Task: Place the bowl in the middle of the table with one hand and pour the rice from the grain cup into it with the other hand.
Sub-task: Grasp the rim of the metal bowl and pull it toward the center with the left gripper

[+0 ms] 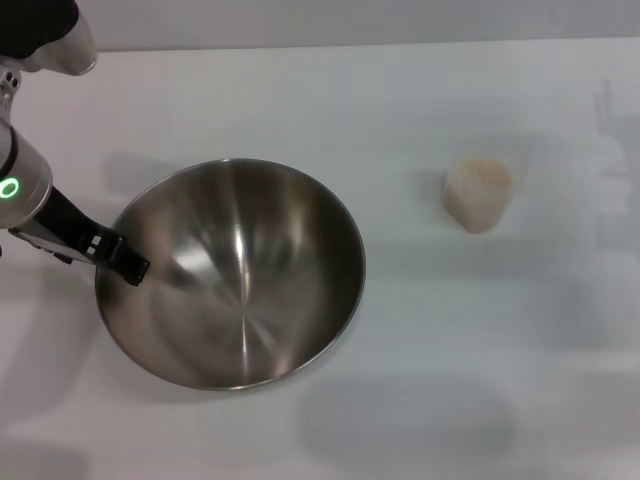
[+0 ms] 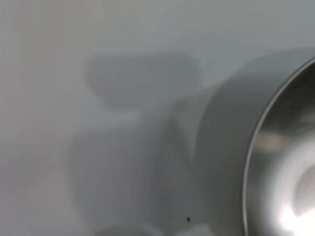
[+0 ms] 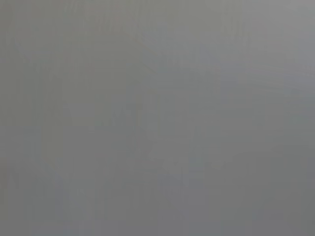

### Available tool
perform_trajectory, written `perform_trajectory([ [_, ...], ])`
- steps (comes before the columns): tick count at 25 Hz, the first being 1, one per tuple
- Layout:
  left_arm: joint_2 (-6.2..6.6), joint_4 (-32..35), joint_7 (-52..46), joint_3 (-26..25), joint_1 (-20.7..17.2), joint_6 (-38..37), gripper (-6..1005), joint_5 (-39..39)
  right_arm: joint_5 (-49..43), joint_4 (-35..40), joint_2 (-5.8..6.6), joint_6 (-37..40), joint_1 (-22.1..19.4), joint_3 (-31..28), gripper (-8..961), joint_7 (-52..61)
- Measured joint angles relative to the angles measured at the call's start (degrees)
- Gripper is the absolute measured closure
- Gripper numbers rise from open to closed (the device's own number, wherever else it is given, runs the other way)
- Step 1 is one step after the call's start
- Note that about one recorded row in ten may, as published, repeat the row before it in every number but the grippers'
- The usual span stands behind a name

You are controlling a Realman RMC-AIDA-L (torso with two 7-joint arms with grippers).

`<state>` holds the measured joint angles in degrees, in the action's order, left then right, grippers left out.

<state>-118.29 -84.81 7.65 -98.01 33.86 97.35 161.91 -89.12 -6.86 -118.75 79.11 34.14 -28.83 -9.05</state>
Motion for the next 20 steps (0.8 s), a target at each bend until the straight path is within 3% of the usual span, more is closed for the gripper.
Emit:
perform_trajectory([
  [4,-0.04,1.37,0.0,-0.2,0.73,-0.12,184,0.37,0.0,0.03,0.01,0.15,-0.12,0.0,366,0.0],
  [15,0.1,2.29,0.89,-0.4,1.76,0.16,405,0.42,0.0,0.09,0.01,0.26,-0.03,0.0,367,0.0],
  [18,0.14,2.99,0.99,-0.99,2.3,0.16,644,0.38,0.0,0.09,0.01,0.26,0.08,0.0,367,0.0],
  [20,0.15,3.82,1.0,-1.9,2.73,0.25,718,0.22,0.0,0.12,0.01,0.26,0.15,0.0,366,-0.01],
])
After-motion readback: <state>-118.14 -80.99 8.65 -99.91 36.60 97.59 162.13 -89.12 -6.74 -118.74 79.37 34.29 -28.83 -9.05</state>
